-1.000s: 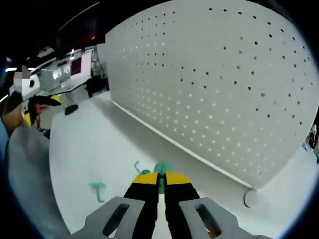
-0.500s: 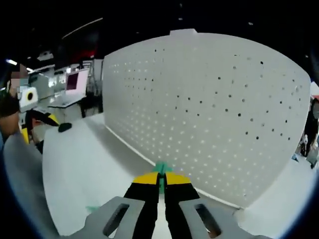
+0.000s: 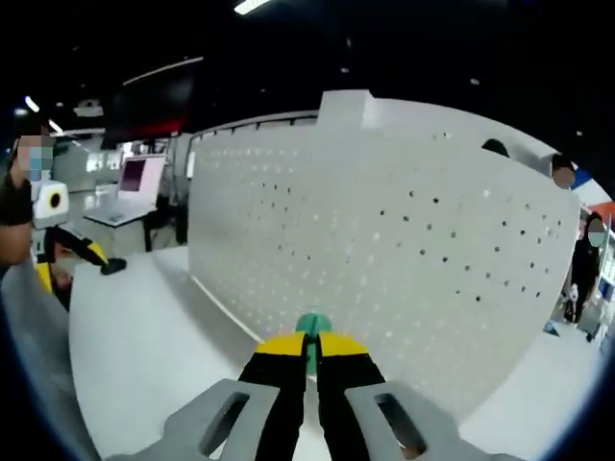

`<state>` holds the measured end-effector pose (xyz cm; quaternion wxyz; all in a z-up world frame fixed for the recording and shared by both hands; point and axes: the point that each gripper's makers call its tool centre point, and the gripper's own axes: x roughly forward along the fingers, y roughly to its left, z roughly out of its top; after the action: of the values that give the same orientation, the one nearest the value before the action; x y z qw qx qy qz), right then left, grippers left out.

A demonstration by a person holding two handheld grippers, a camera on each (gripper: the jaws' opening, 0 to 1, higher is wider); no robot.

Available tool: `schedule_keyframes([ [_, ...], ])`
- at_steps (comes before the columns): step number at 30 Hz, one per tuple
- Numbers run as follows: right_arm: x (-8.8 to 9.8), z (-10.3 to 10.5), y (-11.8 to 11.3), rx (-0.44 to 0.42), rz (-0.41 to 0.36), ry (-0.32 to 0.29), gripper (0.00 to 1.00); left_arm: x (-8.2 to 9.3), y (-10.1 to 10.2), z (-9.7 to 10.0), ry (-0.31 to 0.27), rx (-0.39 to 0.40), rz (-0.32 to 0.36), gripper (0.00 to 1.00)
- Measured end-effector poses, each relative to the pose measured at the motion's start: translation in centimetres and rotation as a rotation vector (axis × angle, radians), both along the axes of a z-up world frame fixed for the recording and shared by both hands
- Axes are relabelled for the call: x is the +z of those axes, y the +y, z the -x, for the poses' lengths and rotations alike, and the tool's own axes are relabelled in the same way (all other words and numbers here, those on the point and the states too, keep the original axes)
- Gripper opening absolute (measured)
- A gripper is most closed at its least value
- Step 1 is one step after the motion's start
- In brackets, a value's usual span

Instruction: Insert the hook assembly into the mounting plate slot until the hook locks in place.

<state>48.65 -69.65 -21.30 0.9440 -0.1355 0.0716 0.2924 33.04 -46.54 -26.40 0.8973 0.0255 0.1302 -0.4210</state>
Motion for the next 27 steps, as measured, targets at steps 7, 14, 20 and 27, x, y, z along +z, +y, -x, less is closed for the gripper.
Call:
schedule_keyframes([
  [7, 2.3, -0.4, 0.1, -0.018, -0.027, -0.080, 0.01, 0.4, 0.1, -0.1, -0.011, 0.005, -0.003, 0.72],
  [14, 5.6, -0.9, 0.8, -0.042, -0.074, -0.183, 0.01, 0.6, 0.0, -0.1, -0.015, 0.000, -0.005, 0.72],
  [20, 8.1, -1.5, 1.8, -0.050, -0.107, -0.255, 0.01, 0.5, 0.1, -0.2, -0.011, -0.001, -0.006, 0.72],
  [27, 9.8, -2.0, 2.8, -0.048, -0.106, -0.301, 0.01, 0.2, 0.0, -0.1, -0.004, -0.004, -0.006, 0.72],
])
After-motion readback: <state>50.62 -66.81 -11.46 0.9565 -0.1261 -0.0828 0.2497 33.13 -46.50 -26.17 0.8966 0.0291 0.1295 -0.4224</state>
